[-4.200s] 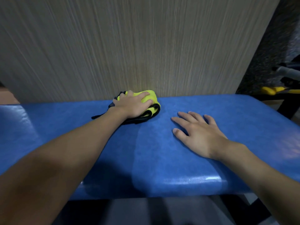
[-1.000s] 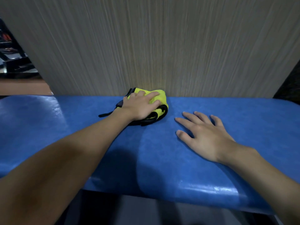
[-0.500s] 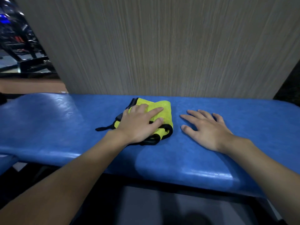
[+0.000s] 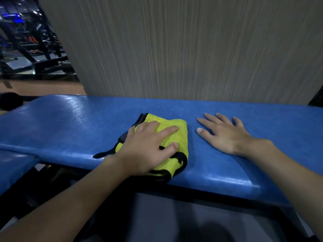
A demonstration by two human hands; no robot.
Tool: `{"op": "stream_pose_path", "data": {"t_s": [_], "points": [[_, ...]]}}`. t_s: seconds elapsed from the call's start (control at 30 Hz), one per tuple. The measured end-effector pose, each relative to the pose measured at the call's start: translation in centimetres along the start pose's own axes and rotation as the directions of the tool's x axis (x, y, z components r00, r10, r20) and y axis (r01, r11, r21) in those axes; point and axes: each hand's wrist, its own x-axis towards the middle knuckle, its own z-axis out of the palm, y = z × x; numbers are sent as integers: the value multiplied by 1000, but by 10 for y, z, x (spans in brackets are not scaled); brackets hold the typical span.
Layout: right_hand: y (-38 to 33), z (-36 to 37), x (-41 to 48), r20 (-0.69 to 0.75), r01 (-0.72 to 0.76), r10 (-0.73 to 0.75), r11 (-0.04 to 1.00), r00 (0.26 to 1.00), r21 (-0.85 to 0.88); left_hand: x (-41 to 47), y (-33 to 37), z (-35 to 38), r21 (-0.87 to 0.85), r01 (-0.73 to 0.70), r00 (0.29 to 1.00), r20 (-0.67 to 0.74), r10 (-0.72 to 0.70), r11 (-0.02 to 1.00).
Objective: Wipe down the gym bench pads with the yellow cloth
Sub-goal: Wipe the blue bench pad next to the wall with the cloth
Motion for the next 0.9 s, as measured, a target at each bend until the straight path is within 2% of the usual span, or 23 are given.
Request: {"op": "stream_pose_path", "data": {"t_s": [0.3,0.57,0.73,0.9], "points": [[1,7,4,2,-3,3,999,1000,-52,101,-20,7,-16,17,1000,2,-17,1000],[2,7,2,-20,7,-8,1000,1000,-17,194,-27,9,-11,98,995,17,-97,995],[2,7,2,-23,9,-9,1000,1000,1,177,-27,13,23,85,996,-11,-85,996],[4,8,4,-40,11,-10,1000,999,7,120,-23,11,7,50,999,-21,-50,999]]}}
